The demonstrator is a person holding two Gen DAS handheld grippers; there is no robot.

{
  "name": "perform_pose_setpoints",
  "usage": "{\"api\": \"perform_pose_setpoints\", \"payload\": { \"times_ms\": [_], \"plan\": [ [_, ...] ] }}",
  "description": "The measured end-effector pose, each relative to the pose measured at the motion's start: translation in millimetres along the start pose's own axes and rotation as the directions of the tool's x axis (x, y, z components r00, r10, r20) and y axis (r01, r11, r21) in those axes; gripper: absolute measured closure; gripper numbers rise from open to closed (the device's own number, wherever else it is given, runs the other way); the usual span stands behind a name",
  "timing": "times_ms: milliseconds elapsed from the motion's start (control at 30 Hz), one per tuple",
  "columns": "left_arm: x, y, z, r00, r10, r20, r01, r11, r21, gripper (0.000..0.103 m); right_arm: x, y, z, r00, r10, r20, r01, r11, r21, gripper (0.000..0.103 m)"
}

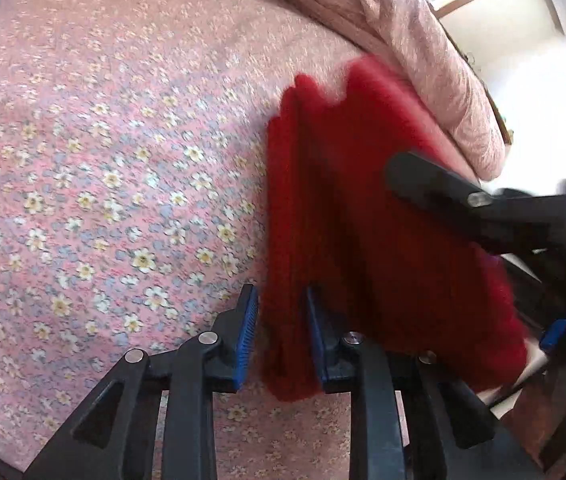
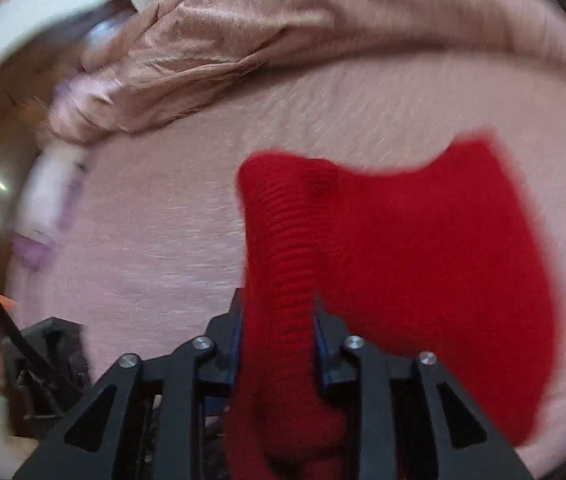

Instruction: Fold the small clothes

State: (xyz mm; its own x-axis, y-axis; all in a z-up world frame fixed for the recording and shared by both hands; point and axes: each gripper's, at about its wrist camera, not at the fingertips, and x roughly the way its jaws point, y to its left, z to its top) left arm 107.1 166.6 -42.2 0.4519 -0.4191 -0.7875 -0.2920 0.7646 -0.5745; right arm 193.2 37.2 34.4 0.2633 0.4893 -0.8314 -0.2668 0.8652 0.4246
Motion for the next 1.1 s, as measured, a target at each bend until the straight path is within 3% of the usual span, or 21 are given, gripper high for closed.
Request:
{"api": "perform_pose_setpoints", "payload": {
  "times_ms": [33,67,133,167,233,300,333,433,533,600,667,700,733,833,900,967,1000,1033,1100],
  "plan": [
    [-2,0,-2,1.000,-0.007,0.003,0.007,1.000,-0.003,0.085,-6,-10,0,0.992,0.122,0.013,-0.123,0.991,0.053,0.072],
    [-5,1,-4,1.000,-0.011,0.006,0.011,1.000,-0.001,0.085,-17,-21,1,0.970,0.242,0.032,-0.244,0.965,0.092,0.069],
    [-10,0,-8,1.000,0.000,0.017,0.000,1.000,0.004,0.085,-47,-35,6,0.934,0.352,0.067,-0.357,0.930,0.086,0.053],
    [-15,2,-13,1.000,0.007,0.023,-0.007,1.000,0.004,0.085,-61,-39,6,0.932,0.351,0.091,-0.356,0.932,0.059,0.050],
    [-24,6,-19,1.000,-0.002,0.031,0.003,1.000,-0.010,0.085,-93,-48,5,0.940,0.309,0.141,-0.308,0.951,-0.035,0.040],
    [-40,14,-26,0.997,-0.044,0.056,0.046,0.998,-0.040,0.081,-119,-63,-4,0.954,0.243,0.175,-0.216,0.963,-0.159,0.039],
    [-49,19,-28,0.995,-0.067,0.075,0.071,0.996,-0.057,0.076,-130,-72,-13,0.963,0.188,0.193,-0.140,0.961,-0.236,0.039],
    [-80,34,-41,0.978,-0.130,0.162,0.148,0.984,-0.102,0.057,-139,-96,-37,0.974,0.092,0.206,-0.015,0.937,-0.348,0.039],
    [-95,33,-37,0.968,-0.164,0.191,0.185,0.978,-0.098,0.045,-133,-123,-56,0.971,0.054,0.233,0.038,0.927,-0.373,0.040],
    [-91,25,-32,0.973,-0.164,0.160,0.181,0.979,-0.097,0.045,-133,-140,-64,0.949,0.108,0.297,0.006,0.933,-0.359,0.042],
    [-84,3,-22,0.977,-0.161,0.141,0.173,0.982,-0.075,0.045,-137,-146,-68,0.904,0.219,0.368,-0.082,0.932,-0.354,0.045],
    [-82,-9,-21,0.980,-0.146,0.139,0.154,0.987,-0.050,0.045,-136,-145,-69,0.891,0.239,0.386,-0.097,0.931,-0.353,0.055],
    [-82,-17,-20,0.981,-0.125,0.149,0.130,0.991,-0.027,0.044,-137,-146,-64,0.878,0.271,0.394,-0.130,0.929,-0.347,0.071],
    [-75,-39,-18,0.983,-0.028,0.184,0.024,0.999,0.024,0.044,-126,-137,-44,0.868,0.348,0.354,-0.235,0.916,-0.325,0.087],
    [-64,-40,-18,0.984,-0.017,0.178,0.013,1.000,0.022,0.044,-114,-128,-40,0.879,0.365,0.308,-0.249,0.901,-0.356,0.088],
    [-57,-36,-18,0.983,-0.020,0.182,0.019,1.000,0.007,0.060,-90,-115,-41,0.941,0.249,0.228,-0.138,0.900,-0.414,0.094],
    [-55,-34,-20,0.983,-0.002,0.183,0.002,1.000,-0.001,0.071,-80,-113,-45,0.959,0.210,0.193,-0.110,0.897,-0.428,0.098],
    [-52,-31,-23,0.984,0.026,0.174,-0.026,1.000,-0.004,0.075,-69,-115,-52,0.972,0.183,0.149,-0.102,0.895,-0.434,0.103],
    [-42,-25,-32,0.987,0.032,0.156,-0.033,0.999,0.000,0.075,-53,-124,-68,0.987,0.145,0.072,-0.098,0.891,-0.443,0.103]
  ]
}}
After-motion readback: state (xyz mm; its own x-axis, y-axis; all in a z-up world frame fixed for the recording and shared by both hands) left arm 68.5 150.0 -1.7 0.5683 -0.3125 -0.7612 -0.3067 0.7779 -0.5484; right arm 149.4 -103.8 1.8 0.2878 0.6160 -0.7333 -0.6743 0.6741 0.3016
